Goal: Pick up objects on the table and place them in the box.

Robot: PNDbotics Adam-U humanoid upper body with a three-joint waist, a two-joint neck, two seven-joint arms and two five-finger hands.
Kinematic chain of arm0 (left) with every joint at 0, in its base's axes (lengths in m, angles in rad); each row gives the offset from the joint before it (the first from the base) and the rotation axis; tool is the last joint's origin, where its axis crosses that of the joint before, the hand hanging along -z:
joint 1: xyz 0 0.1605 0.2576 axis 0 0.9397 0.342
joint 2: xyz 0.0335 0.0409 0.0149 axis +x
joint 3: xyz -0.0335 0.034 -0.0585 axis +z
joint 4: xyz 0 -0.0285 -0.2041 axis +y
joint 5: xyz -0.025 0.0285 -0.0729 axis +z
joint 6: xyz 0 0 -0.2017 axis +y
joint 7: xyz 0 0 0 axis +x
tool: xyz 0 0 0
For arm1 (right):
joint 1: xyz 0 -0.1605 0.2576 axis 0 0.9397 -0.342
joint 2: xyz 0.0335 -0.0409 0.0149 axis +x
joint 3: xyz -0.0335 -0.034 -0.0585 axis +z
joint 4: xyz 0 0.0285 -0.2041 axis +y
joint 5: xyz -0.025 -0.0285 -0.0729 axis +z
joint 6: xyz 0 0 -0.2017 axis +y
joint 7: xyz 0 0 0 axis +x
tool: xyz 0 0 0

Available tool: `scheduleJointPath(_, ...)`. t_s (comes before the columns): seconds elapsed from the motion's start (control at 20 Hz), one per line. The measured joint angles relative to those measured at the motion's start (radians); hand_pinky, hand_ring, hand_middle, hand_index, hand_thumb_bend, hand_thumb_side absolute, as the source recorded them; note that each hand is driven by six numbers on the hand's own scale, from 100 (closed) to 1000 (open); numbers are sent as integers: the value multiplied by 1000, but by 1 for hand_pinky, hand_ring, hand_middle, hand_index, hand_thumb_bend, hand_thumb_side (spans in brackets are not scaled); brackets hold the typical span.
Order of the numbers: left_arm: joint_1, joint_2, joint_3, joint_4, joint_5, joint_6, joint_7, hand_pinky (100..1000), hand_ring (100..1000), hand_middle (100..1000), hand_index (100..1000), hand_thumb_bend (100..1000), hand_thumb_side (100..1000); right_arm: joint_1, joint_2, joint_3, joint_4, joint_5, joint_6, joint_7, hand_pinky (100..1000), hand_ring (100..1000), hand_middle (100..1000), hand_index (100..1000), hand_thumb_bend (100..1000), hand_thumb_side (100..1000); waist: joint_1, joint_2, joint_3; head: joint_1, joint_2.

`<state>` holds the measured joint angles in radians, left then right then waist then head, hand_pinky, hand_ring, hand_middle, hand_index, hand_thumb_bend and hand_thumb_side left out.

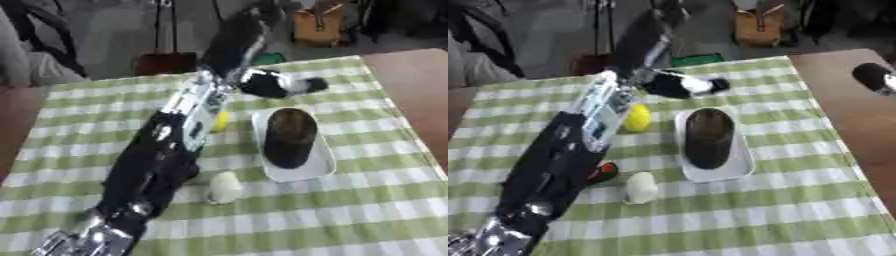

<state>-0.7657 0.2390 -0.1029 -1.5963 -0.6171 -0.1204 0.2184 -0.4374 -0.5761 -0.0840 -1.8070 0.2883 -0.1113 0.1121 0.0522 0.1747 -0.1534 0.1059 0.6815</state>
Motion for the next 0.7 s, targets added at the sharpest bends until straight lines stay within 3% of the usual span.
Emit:
scheduleJointPath(0.15,141,113,84,-143,195,36,-15,667,744,855,878,712,766,17,0,-7,6,0,3,-5,544,594,684,853,713,544,1,-9,43,-15,15)
scheduleJointPath(0.3,267,184,153,-209,296,69,-15,660,737,853,876,700,777,25,0,-9,9,1,4,-8,543,594,683,853,713,544,2,-13,64,-20,30)
scheduleJointPath(0.55,435,203,226,-221,395,97,12,629,705,841,873,664,809,34,0,-14,10,1,5,-11,541,594,683,853,712,541,4,-13,100,-24,48)
scheduleJointPath(0.7,471,190,244,-215,430,95,20,629,705,842,873,661,811,34,0,-14,10,1,5,-11,540,594,682,853,712,540,1,-13,109,-17,55)
